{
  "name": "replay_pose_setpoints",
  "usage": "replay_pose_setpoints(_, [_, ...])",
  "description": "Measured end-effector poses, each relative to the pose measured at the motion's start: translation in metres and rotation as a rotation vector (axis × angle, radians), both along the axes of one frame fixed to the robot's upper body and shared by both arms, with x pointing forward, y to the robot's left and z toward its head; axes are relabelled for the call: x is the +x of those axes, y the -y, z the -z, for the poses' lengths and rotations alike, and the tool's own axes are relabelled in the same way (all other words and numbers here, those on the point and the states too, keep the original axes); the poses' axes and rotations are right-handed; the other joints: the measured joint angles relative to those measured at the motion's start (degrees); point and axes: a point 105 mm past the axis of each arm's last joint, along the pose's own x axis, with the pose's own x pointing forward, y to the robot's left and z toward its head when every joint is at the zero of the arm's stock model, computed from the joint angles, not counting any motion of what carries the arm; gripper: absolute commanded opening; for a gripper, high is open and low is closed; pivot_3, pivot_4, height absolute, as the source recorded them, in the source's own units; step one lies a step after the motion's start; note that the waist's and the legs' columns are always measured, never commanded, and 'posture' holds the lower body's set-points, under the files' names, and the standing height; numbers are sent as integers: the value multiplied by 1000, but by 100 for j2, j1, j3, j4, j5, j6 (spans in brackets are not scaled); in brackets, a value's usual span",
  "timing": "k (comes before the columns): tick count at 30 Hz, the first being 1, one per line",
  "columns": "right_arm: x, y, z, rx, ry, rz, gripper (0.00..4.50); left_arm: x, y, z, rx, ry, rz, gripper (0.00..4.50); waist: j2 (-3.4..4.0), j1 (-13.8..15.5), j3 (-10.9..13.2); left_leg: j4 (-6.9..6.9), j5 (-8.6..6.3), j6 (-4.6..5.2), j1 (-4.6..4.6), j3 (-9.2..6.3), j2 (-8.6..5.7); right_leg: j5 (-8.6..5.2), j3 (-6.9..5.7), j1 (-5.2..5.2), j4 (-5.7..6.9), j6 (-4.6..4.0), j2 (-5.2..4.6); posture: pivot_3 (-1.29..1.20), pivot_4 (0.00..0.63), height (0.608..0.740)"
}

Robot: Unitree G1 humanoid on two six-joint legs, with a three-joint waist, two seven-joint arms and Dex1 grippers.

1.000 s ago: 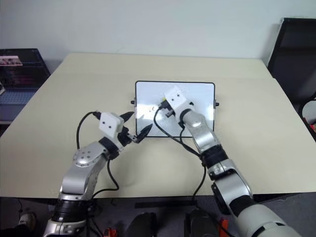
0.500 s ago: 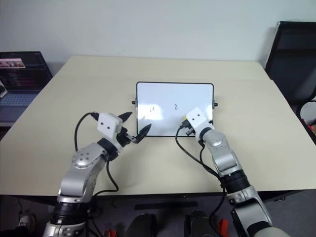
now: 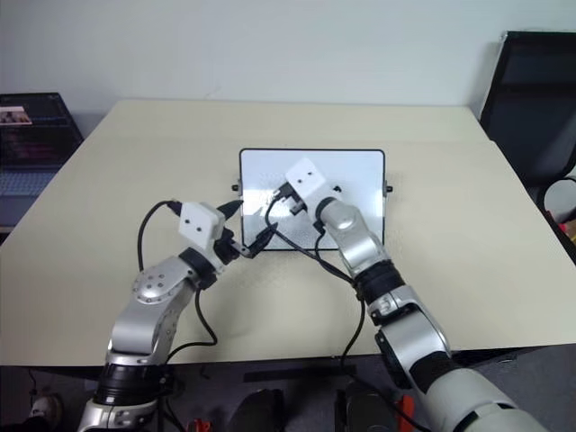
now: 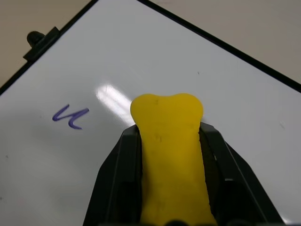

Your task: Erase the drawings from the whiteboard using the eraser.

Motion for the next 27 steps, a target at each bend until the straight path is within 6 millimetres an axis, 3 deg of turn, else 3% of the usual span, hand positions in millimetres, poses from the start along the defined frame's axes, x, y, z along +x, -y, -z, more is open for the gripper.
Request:
replay_pose_setpoints(8, [-16,49,29,-51,-6,36,1200,-3,-5,7,-5,-18,-30,4500,-2,103,-1,19,3,5,4,-6,-2,-17,-2,17,-4,30,-12,0,150,740])
replay_pose_setpoints(11, [-23,73,40,-90,-26,67,1200,-4,-5,6,-5,-17,-30,4500,-2,108,-2,22,9,13,24,0,-1,-29,6,27,0,-3,-16,0,150,740])
replay_pose_setpoints(13, [-26,78,42,-99,-31,77,1200,-4,-5,6,-5,-17,-28,4500,-3,98,-2,22,12,18,30,2,0,-22,7,27,1,-12,-19,0,150,740])
replay_pose_setpoints(18, [-23,73,40,-87,-39,81,1200,-2,-4,3,-3,-9,-21,4500,-3,63,-2,22,15,22,32,4,-1,-17,6,26,4,-17,-15,0,150,740])
replay_pose_setpoints(27, [0,13,7,-19,0,35,1200,-1,1,-1,1,2,6,4500,0,-42,0,6,14,21,22,6,-1,0,3,10,2,6,-2,0,150,740])
